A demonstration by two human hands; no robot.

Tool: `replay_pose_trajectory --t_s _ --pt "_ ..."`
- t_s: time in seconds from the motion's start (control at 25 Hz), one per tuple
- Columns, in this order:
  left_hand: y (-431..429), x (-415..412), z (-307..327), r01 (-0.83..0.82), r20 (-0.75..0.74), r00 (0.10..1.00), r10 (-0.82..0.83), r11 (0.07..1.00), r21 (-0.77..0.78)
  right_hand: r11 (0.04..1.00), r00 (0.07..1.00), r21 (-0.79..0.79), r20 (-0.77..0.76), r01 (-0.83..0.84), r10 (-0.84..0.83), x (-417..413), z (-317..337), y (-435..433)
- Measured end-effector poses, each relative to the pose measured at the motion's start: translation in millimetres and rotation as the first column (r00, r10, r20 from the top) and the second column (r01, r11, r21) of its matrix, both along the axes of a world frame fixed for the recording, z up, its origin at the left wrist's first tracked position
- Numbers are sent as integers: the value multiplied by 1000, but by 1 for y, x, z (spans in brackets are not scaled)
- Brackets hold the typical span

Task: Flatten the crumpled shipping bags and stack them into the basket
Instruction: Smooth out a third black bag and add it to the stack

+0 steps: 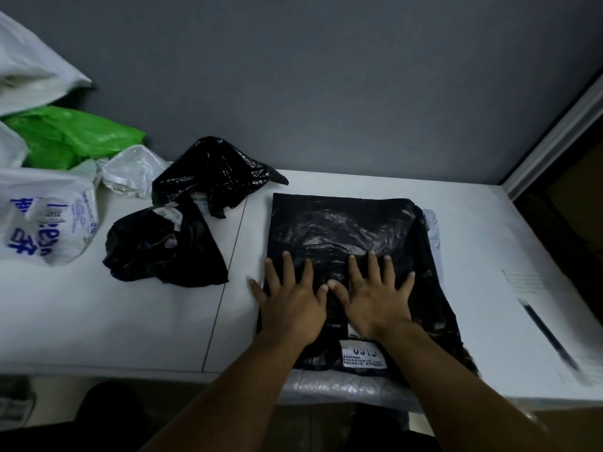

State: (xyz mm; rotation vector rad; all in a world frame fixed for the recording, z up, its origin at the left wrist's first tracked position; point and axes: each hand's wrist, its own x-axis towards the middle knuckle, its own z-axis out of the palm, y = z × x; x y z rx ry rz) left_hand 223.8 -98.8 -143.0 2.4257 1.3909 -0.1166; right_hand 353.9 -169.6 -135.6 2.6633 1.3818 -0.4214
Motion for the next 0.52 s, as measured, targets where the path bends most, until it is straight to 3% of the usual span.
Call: replay_pose_trajectory --t_s 0.32,0.52 --pt "-3 -10 15 -35 81 996 34 999 10 996 990 63 117 70 -77 7 20 -17" --pt "-21 -25 23 -20 80 996 24 999 -42 989 988 18 41 148 -149 11 34 -47"
